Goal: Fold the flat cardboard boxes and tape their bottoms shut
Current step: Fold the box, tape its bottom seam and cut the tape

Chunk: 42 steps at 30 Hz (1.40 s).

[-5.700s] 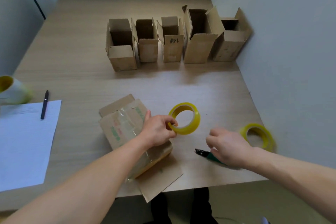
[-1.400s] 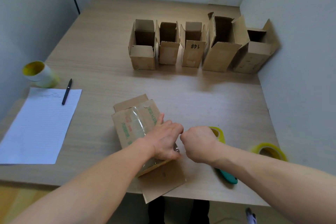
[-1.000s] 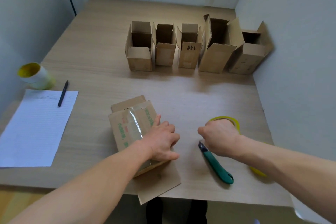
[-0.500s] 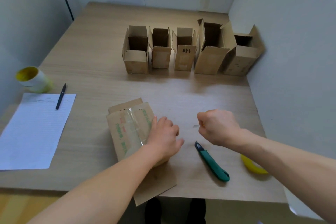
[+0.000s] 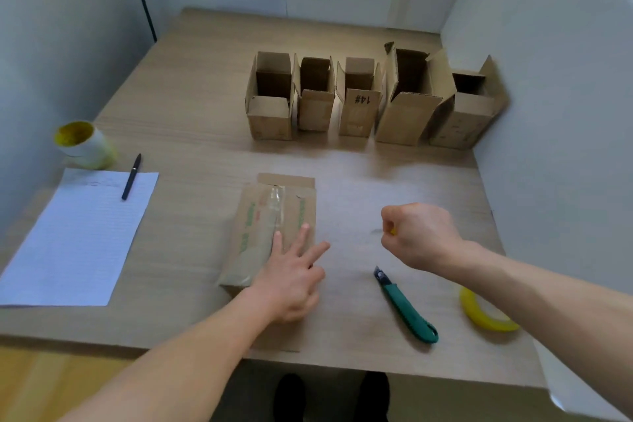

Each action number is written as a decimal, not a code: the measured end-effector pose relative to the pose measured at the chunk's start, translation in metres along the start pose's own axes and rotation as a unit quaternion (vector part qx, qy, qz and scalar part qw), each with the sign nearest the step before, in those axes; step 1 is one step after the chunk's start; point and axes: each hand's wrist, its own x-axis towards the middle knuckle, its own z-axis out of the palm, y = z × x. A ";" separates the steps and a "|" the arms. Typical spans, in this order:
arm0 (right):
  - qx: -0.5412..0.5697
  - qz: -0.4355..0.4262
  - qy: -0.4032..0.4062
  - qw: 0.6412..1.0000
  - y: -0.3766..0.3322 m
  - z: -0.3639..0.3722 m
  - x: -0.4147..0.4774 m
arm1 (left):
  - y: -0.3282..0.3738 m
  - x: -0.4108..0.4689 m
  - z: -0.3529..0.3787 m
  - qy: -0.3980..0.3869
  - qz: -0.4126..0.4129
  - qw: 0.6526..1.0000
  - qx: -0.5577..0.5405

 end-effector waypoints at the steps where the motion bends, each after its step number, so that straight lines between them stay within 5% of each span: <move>1: 0.000 0.004 -0.001 1.000 0.000 -0.002 0.000 | -0.007 -0.003 -0.003 0.005 0.007 1.000 -0.014; 3: 0.003 0.012 0.000 1.000 0.001 -0.003 0.001 | -0.013 -0.007 -0.010 0.050 -0.046 0.996 -0.049; 5: 0.004 0.018 0.003 1.000 0.000 -0.001 0.002 | -0.009 -0.010 -0.015 0.090 -0.199 0.973 -0.076; 7: 0.009 0.020 0.003 1.000 -0.004 0.000 0.006 | -0.003 -0.013 -0.016 0.069 -0.321 0.936 -0.129; 9: 0.012 0.017 0.002 1.000 -0.008 0.000 0.010 | 0.002 -0.014 -0.010 0.032 -0.351 0.921 -0.165; 21: 0.001 0.003 0.015 1.000 -0.028 -0.023 0.032 | -0.086 -0.033 -0.028 -0.074 -0.150 0.984 -0.062; 25: 0.005 0.003 0.016 1.000 -0.028 -0.022 0.033 | -0.096 -0.034 -0.034 -0.044 -0.211 0.976 -0.033; 30: 0.011 0.010 0.008 1.000 -0.029 -0.015 0.036 | -0.037 -0.001 -0.039 0.060 -0.280 0.943 -0.172; 34: 0.025 0.006 -0.005 1.000 -0.036 -0.013 0.037 | -0.014 0.017 -0.019 0.051 -0.317 0.935 -0.147; 42: 0.079 0.008 -0.033 0.996 -0.038 -0.017 0.039 | -0.074 0.009 -0.022 0.052 -0.136 0.985 -0.094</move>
